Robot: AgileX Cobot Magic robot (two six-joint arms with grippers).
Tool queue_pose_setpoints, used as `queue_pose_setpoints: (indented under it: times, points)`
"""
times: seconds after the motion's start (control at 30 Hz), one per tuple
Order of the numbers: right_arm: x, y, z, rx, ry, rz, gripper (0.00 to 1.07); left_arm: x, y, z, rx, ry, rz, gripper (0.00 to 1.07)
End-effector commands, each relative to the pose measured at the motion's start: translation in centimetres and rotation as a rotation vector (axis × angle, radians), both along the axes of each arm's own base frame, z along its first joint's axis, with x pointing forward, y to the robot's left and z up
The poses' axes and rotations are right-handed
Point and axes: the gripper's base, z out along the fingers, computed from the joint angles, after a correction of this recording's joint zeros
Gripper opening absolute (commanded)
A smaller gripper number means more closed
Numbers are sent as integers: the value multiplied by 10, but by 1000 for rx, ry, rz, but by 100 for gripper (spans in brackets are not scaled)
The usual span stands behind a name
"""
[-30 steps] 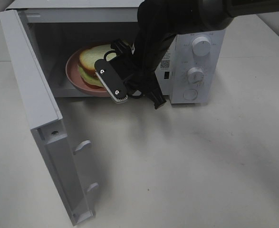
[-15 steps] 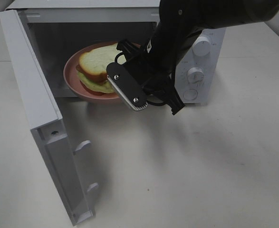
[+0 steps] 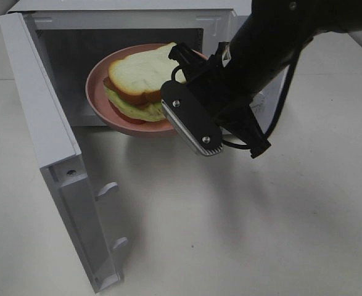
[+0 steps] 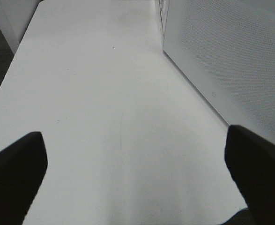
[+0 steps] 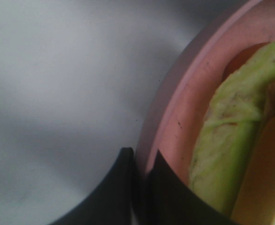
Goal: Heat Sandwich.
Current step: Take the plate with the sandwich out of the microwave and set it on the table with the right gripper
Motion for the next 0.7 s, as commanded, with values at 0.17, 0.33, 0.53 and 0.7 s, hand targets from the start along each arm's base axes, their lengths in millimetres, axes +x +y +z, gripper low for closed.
queue_pose_setpoints:
  times: [0.17, 0.33, 0.53, 0.7]
  points:
    - [-19, -14, 15, 43, -35, -12, 0, -2, 0, 1, 0, -26, 2, 98]
    - [-29, -23, 16, 42, -27, -32, 0, -2, 0, 1, 0, -26, 2, 98]
    - [-45, -39, 20, 12, -26, -51, 0, -2, 0, 1, 0, -26, 2, 98]
    - [-64, -54, 25, 19, -17, -77, 0, -2, 0, 1, 0, -26, 2, 98]
